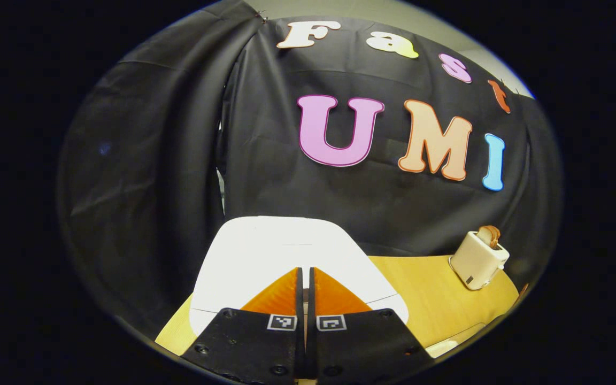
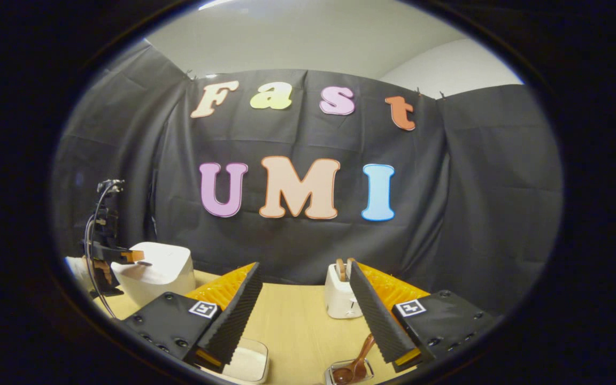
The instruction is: Close the left gripper, press the button to open the rice cooker; take a wooden spoon from the chopstick holder with the right hand, scoop a spoonful of rice and pour it into the rice cooker, then put the wooden spoon back into the chopstick holder.
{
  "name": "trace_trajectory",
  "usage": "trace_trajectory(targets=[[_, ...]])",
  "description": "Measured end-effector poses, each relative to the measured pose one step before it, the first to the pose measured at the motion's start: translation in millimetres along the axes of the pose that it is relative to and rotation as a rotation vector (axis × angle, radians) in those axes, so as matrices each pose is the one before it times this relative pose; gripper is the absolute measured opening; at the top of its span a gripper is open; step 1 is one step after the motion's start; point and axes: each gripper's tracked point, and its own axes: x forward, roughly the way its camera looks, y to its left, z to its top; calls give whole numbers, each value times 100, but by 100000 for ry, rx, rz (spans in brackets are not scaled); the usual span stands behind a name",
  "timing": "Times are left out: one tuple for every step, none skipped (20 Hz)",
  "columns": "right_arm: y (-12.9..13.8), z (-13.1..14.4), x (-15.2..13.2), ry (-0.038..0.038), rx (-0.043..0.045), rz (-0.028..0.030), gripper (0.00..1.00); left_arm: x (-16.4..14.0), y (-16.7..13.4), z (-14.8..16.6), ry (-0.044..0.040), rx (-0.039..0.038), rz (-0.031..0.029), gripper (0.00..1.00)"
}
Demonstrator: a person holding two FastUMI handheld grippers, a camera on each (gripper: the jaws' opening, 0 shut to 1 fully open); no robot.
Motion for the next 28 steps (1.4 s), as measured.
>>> trace_trajectory(targets=[[13,4,52,165,-203,12,100,151,-70,-280,1133,-532,-288,0],[65,76,-15,-17,-224,106,100,161,45,-531,1035,-182,315,0],[-23,15,50,-102,-319,125,100,75,119,-301,913,-18,561,0],[-3,159,21,-235,-386,-31,100,-162,75,-352,121,629,281,0],[-107,73,48,-234,-327,-118,100,43,26,442,-2297,1479,105,0],[-24,118,88,-146,-79,66,100,170,-60,-523,1050,1196,215,0],[-105,20,21,-48,205,34,100,-126,116,-200,197,-152,158,0],[-80,45,-84,-21,360,-79,100,184,-16,-3,-1914,-659,-292,0],[-17,-25,89,32,308,-113,100,425,-116,-530,2239,-424,95,1],[-28,68,67,59,264,21,100,-454,-49,575,-2948,-295,-3,0],[86,-29,-151,-72,181,329,100,191,-60,-321,735,504,248,0],[29,27,-63,-134,44,364,100,-216,143,-183,974,1411,252,0],[0,71,-18,-216,40,419,100,-24,-40,566,-1748,1105,107,0],[19,132,-167,-354,-29,537,100,106,-55,-75,-349,158,-108,0],[-154,107,-146,-497,-41,166,100,-101,74,338,-635,139,-11,0],[-208,173,-47,-442,95,-54,100,-26,116,389,-810,310,392,0],[-268,53,-229,-443,393,-207,100,-262,65,601,-1572,853,659,0],[-339,105,-106,-300,545,-408,100,-216,-108,1030,-3079,1548,865,0],[-379,-33,-129,-74,633,-315,100,-181,89,1236,-2980,1551,788,0],[-265,64,-98,-43,498,-87,100,-212,-107,1312,-3692,2225,774,0],[-273,1,-29,-89,344,-68,100,-97,24,1324,-2703,1683,581,0],[-282,136,-53,-367,291,-175,100,-97,68,1051,-2062,687,68,0],[-378,159,13,-434,274,-131,100,-183,-92,1255,-2213,353,-200,0],[-437,112,65,-307,237,-297,100,-289,37,1321,-2867,624,125,0],[-313,-75,-17,-207,370,-29,100,-123,-71,770,-1778,558,40,4],[-270,107,0,-378,431,87,100,-539,-252,1012,-1421,148,-282,4],[-416,-57,186,-116,119,-75,100,-865,-497,1427,-2649,-764,-1065,7],[-497,0,144,58,-11,-125,100,-679,-785,1090,-2165,-508,-1442,11]])
